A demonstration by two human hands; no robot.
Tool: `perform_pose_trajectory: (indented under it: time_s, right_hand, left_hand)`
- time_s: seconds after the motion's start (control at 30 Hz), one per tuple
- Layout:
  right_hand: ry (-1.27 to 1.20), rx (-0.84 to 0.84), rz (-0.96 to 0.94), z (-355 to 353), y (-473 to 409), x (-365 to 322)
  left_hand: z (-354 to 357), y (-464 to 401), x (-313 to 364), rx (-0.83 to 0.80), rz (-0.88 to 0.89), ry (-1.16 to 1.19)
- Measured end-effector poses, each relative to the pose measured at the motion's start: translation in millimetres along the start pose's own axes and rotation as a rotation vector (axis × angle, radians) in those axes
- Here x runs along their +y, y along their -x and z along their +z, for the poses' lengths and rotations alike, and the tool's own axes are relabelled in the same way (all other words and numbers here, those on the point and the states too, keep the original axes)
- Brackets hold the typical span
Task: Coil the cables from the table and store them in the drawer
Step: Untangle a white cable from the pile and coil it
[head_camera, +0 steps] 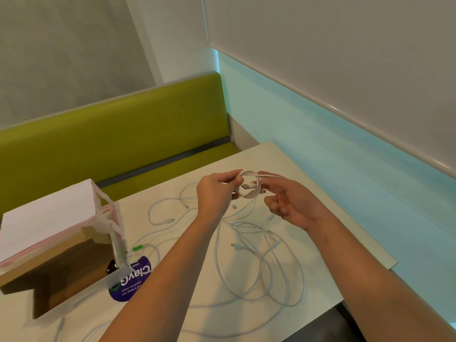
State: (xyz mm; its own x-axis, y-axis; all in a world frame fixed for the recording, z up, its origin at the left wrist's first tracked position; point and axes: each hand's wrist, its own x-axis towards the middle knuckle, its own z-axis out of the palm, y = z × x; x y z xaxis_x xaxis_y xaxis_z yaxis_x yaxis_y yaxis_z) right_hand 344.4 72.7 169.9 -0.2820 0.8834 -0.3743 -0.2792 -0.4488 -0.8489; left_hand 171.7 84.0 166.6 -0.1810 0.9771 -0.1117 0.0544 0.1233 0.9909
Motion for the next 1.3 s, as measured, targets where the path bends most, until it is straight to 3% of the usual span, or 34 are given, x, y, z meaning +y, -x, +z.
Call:
perform_pose_trajectory:
  time_s: [0.4,0.8,1.07,1.17,1.3]
  right_hand:
    - [-0.048,0.165,-0.008,11.1,-1.7,0.8]
    - [0.595,0.082,0.023,-4.1,1.1,20.5]
    - [0.709,-0.053,0.099,-9.2,2.0,15.8]
    - [0.817,-0.065,0.111,-9.6,0.6,12.4]
    - [0.893,0.019,0.114,-8.2,0.4,13.1]
  left_hand:
    - [14.9,-0.2,-7.8,0.067,0.044,-0.009]
    - [9.9,-10.2,-13.4,0.257,0.067,0.036]
    - [5.5,-15.5,-5.7,0.325,0.157,-0.028]
    - [4.3,-15.9,-6.2,0.320,0.156,-0.033]
    - [4.5,-14.9,-9.6,0.192,0.071,-0.093]
